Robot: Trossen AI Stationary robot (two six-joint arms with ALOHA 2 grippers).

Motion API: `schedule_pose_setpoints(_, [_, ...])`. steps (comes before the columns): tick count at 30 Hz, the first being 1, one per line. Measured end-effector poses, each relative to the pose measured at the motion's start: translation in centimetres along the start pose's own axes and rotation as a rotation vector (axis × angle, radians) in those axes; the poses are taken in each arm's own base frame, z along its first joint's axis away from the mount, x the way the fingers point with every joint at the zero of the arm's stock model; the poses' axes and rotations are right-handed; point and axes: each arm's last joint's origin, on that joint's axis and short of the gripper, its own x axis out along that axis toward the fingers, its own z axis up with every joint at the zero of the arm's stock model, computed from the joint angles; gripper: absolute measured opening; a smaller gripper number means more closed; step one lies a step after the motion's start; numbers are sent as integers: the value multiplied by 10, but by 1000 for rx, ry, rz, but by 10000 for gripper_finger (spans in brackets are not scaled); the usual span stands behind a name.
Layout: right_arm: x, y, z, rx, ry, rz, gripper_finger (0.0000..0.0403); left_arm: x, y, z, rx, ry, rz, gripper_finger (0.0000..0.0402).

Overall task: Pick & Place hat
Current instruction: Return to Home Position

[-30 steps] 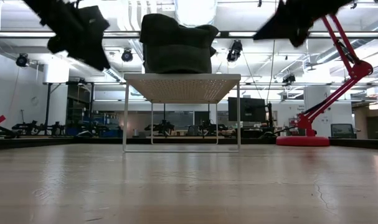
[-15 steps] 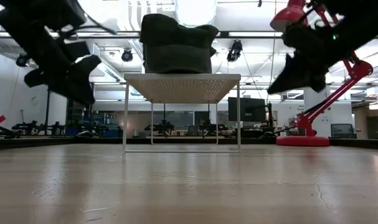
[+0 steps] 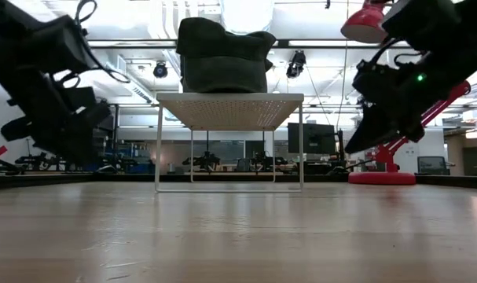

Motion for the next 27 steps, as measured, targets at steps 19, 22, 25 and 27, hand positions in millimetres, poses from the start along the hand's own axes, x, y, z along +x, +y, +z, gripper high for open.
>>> schedule_pose_setpoints(19, [31,7,-25,31,49,-49,8,24,24,-31,-46,104,-22,151])
schedule_pose_setpoints(22, [34,7,-28,26,55,-55,8,25,25,-33,-42,104,-14,151])
schedule_pose_setpoints(25, [37,6,-31,24,68,-67,8,26,26,-33,-41,102,-12,151])
schedule_pose_setpoints(27, [38,5,-33,25,73,-75,8,26,26,-33,-40,101,-11,151])
